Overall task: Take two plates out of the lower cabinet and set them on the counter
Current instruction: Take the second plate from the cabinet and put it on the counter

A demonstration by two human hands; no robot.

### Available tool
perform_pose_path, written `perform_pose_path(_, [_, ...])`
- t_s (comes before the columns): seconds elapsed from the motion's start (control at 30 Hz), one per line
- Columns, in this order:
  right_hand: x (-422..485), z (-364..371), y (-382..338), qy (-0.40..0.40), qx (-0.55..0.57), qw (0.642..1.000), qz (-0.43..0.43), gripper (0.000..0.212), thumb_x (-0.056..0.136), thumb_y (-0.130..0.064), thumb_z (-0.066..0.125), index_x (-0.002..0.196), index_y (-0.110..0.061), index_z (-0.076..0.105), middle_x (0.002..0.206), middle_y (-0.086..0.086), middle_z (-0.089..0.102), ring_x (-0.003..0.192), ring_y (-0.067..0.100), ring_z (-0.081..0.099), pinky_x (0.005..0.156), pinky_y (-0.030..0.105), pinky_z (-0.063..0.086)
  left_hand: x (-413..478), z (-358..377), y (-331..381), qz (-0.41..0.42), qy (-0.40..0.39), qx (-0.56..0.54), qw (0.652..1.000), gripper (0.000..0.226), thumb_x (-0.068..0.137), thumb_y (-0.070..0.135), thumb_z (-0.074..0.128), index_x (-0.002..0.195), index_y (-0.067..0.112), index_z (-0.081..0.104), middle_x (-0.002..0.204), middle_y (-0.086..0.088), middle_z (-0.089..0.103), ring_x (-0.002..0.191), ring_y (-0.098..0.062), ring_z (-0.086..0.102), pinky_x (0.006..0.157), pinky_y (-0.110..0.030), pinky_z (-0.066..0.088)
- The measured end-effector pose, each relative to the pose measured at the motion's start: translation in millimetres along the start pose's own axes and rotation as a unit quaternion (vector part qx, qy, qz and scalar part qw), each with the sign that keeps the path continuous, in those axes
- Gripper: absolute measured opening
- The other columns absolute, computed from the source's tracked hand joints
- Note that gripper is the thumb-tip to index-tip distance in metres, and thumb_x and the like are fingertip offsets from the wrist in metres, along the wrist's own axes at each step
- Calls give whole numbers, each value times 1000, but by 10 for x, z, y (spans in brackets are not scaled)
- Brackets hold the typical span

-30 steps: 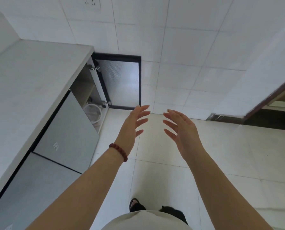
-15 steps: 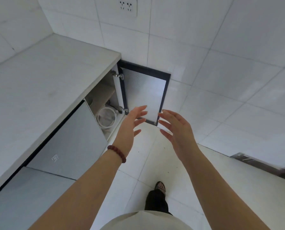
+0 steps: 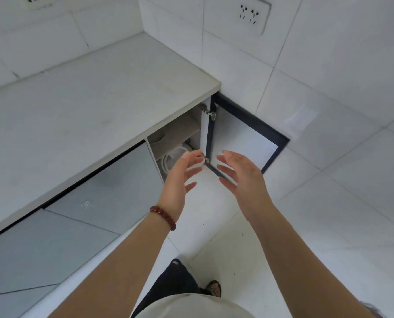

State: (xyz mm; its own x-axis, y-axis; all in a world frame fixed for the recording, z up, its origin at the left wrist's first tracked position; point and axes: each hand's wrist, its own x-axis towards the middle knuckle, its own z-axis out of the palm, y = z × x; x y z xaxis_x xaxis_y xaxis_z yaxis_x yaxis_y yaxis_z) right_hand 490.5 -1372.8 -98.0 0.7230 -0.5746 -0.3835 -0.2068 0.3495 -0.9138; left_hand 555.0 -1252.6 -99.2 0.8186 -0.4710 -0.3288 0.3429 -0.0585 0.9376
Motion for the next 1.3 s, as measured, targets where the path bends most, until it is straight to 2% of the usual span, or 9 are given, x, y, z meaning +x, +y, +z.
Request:
perform_pose_path(0.1, [292,62,-65,-19,-4,1000,7,15,86,-35,62,99,-27,66,105,-4,70,101,11,65,84,29,52,264,-19,59,-2,26,-10,1000,45,80,58,33,101,34,64,116,2,64,112,-20,57,100,-46,41])
perform_pose_path(0.3, [951,318,-252,-30,-16,999,21,16,86,-36,62,98,-27,68,97,-8,73,100,11,65,87,32,52,905,-124,240,3,40,-25,999,48,78,59,33,105,35,65,115,5,65,108,-14,58,95,-38,44])
perform_pose_path(0.4, [1232,479,-373,-43,-24,999,22,21,85,-40,62,97,-26,68,97,-9,73,99,9,65,89,33,50,1245,-201,384,4,57,-37,998,48,77,61,34,103,38,66,112,10,67,106,-11,60,89,-32,45])
perform_pose_path(0.47, [1401,567,-458,-52,-17,998,18,22,84,-43,63,96,-26,68,97,-10,73,98,8,66,88,33,50,1446,-243,466,4,60,-39,997,46,77,62,34,101,40,67,111,12,68,105,-11,61,88,-33,45])
perform_pose_path(0.73, [1895,799,-634,-78,-16,996,44,31,85,-41,62,107,-21,66,105,-7,72,102,11,65,92,35,51,1902,-373,569,-4,78,-41,996,46,77,64,33,98,44,68,103,19,70,102,-6,62,81,-30,44])
perform_pose_path(0.97, [2317,858,-685,-131,-38,986,93,38,88,-48,53,107,-18,66,110,-1,71,106,18,64,93,39,48,2111,-376,491,-8,141,-62,988,45,78,62,33,101,43,68,113,14,67,103,-4,62,90,-32,42])
perform_pose_path(1.13, [2615,831,-715,-184,-67,975,107,35,85,-51,55,101,-22,68,104,-5,73,101,15,66,92,39,49,2185,-195,441,-14,202,-82,976,39,91,52,30,101,45,67,116,13,64,109,-7,58,88,-32,41])
perform_pose_path(1.3, [2906,758,-629,-220,-86,964,118,33,85,-51,56,99,-24,69,104,-5,73,101,15,66,90,37,50,2276,-8,300,-9,241,-89,966,41,82,58,31,104,46,64,120,13,62,111,-7,57,95,-39,41])
